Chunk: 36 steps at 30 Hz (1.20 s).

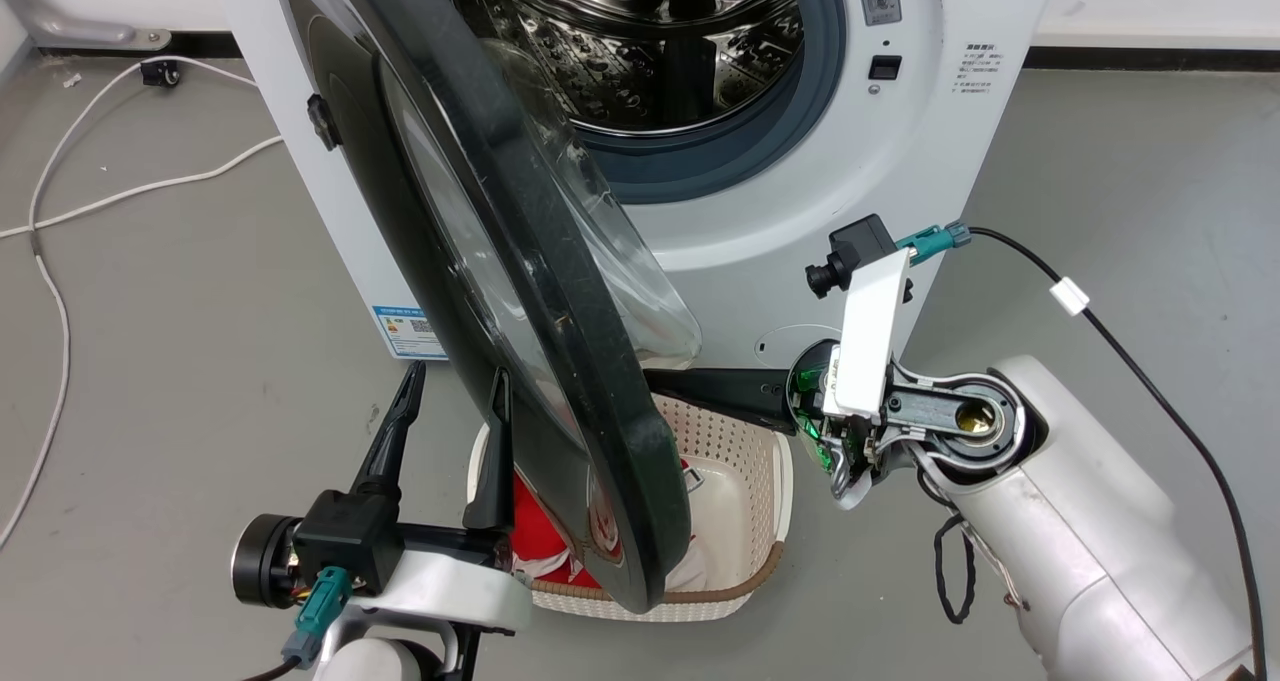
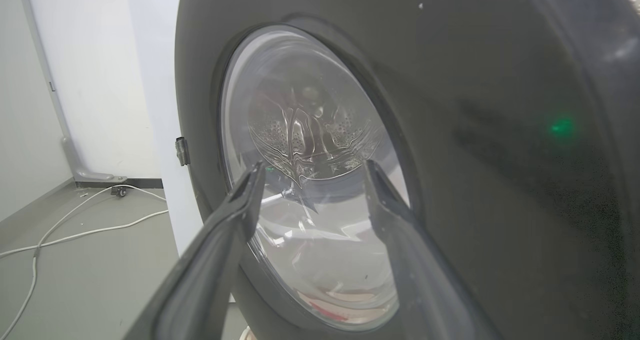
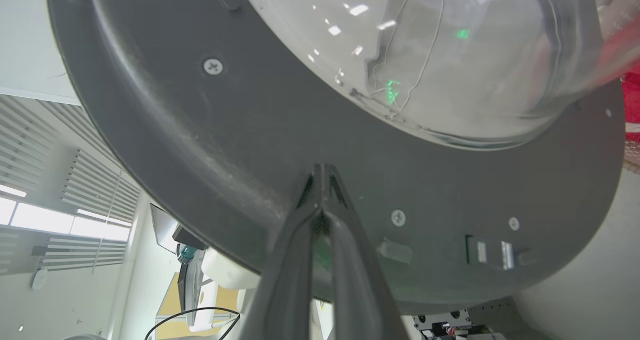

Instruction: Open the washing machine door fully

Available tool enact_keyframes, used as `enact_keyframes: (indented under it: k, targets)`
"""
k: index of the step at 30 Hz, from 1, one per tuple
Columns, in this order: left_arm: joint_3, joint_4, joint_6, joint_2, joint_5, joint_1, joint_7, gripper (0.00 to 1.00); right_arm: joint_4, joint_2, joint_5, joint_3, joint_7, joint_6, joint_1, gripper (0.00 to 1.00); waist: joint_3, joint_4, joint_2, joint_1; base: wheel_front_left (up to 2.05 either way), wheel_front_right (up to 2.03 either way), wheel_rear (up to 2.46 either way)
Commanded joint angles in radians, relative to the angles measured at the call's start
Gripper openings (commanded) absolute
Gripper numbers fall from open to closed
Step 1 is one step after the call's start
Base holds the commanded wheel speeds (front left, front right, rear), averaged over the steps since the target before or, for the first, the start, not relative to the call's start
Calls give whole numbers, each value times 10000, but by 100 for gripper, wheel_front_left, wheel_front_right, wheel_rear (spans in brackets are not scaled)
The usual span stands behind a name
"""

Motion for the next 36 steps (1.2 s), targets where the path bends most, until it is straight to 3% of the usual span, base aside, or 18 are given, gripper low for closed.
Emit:
enact_keyframes:
  k: [1,5,16,17,21,22,27,29,30,31,36]
  targets:
    - [6,-21,31,-1,-6,106,-27,100,-99,97,53,30,-82,25,190,0,12,-2,0,1,0,0,0]
    - [-9,-24,40,-1,-24,81,-27,100,-260,44,-146,-95,-781,25,321,0,34,-9,0,1,0,0,0]
    - [116,87,79,-1,-48,200,-27,100,242,-377,-1252,-1379,-4976,25,1095,0,-120,-159,0,1,0,0,0]
    - [165,113,85,-1,-31,283,-27,100,43,-635,-1218,-1905,-5844,25,1669,0,-187,-175,0,1,0,0,0]
    - [257,103,117,-1,-18,431,-27,100,-488,-854,-1066,-2558,-6895,25,2850,0,-302,-192,0,1,0,0,0]
    - [347,79,130,-1,12,522,-27,100,-1084,-997,-1089,-2936,-7638,25,3775,0,-344,-234,0,1,0,0,0]
    - [505,101,68,-1,81,649,-27,100,-2111,-1206,-1851,-3371,-9285,25,5108,0,-418,-396,0,1,0,0,0]
    - [537,137,36,-1,99,691,-27,100,-2332,-1339,-2535,-3490,-10009,25,5565,42,-451,-447,0,1,0,0,0]
    - [558,155,28,-1,106,718,-27,100,-2416,-1361,-2897,-3520,-10215,25,5744,85,-475,-471,0,1,0,0,0]
    - [572,172,23,-2,110,738,-27,100,-2536,-1308,-3201,-3650,-10366,25,5874,100,-498,-491,0,1,0,0,0]
    - [613,234,14,-2,132,782,-26,100,-3015,-1014,-5574,-4672,-10594,25,6442,100,-617,-542,0,1,0,0,0]
